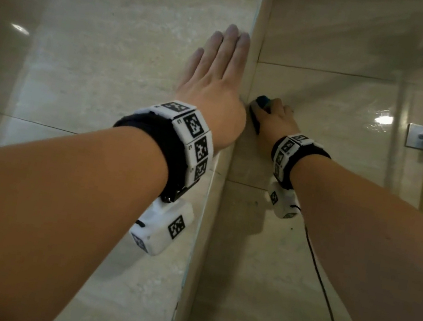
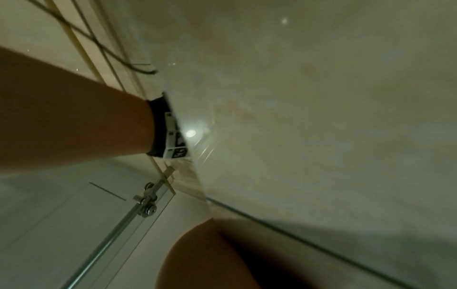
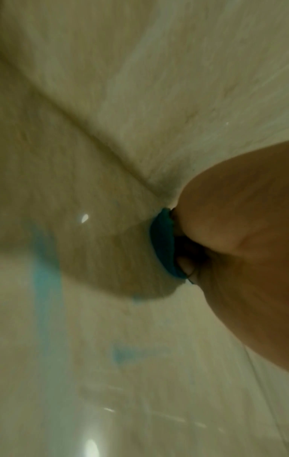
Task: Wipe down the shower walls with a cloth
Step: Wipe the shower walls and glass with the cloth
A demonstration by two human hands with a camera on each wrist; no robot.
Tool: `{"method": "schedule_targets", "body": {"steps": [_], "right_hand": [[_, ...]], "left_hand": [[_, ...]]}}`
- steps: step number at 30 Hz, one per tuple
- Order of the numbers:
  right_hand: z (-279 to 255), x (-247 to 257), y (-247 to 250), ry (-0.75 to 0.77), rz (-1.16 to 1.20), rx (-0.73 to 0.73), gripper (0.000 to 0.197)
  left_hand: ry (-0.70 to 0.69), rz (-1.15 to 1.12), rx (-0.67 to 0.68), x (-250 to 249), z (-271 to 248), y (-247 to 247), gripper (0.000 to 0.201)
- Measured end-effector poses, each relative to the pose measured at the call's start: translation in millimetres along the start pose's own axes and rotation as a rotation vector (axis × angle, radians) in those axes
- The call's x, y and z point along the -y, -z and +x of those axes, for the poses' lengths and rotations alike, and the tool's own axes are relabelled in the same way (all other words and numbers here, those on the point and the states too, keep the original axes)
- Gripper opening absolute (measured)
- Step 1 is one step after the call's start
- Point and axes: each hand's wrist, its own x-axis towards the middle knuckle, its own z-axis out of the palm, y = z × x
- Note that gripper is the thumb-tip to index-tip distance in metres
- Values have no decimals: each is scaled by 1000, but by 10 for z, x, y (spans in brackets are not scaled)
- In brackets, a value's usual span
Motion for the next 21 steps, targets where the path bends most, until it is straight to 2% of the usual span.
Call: {"method": "schedule_targets", "body": {"steps": [3,6,10,13,17,21], "right_hand": [[18,-238,197,-18,4,-2,58],[48,-535,431,-195,52,-21,54],[-15,-427,328,-294,124,-74,57],[-127,-157,91,-203,129,-42,62],[-389,141,-164,-61,78,6,58],[-615,139,-230,111,-18,100,64]], "left_hand": [[-32,10,1,42,-19,4,90],[-74,33,-23,82,-43,-18,87],[-86,54,-46,113,-41,-46,87],[-90,53,-31,124,-37,-38,86],[-88,43,-11,131,-23,-5,87],[-92,45,2,132,-30,7,88]]}}
